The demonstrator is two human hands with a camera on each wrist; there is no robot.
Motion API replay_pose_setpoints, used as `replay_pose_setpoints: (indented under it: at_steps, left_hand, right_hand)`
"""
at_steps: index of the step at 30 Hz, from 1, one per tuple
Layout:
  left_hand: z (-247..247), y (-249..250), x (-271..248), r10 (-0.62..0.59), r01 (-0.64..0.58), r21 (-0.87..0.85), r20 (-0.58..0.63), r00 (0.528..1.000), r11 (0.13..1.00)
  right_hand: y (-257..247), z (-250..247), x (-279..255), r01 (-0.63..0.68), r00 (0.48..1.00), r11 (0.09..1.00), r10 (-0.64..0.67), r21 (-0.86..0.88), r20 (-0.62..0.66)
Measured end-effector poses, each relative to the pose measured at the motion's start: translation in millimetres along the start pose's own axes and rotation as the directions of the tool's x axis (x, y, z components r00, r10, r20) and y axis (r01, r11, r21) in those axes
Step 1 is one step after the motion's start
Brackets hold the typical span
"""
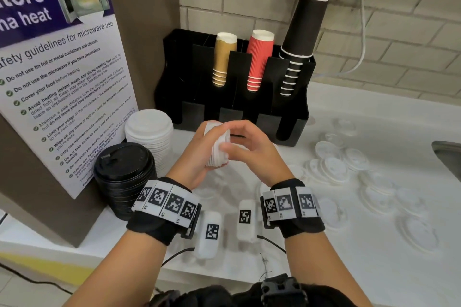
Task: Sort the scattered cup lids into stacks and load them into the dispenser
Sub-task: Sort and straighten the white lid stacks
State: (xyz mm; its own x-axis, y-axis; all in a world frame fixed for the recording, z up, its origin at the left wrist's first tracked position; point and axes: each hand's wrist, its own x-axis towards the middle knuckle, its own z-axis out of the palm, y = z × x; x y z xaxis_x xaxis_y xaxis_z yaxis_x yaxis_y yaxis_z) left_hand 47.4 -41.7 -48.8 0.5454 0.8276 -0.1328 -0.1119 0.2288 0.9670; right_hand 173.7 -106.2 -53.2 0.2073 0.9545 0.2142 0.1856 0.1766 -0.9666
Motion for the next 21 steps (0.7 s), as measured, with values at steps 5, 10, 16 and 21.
replay_pose_setpoints:
  at_steps: [5, 10, 16, 21]
  left_hand:
    - [-18, 15, 13, 0.200, -0.195, 0.050, -0.160, 0.967, 0.980]
    - [-22, 24, 13, 0.199, -0.192, 0.069, -0.134, 0.971, 0.979]
    - [-30, 21, 13, 0.205, -0.196, 0.067, -0.178, 0.962, 0.978]
    - [-30, 18, 8, 0.144, -0.145, -0.003, -0.143, 0.979, 0.989]
  right_hand:
    - [11, 17, 13, -0.173, 0.962, 0.895, 0.244, -0.410, 0.126]
    - [28, 47, 21, -0.003, 0.798, 0.569, 0.497, -0.822, 0.341]
    - [38, 49, 24, -0.034, 0.802, 0.545, 0.515, -0.838, 0.302]
    - [21, 9, 25, -0.332, 0.915, 0.891, 0.384, -0.311, 0.124]
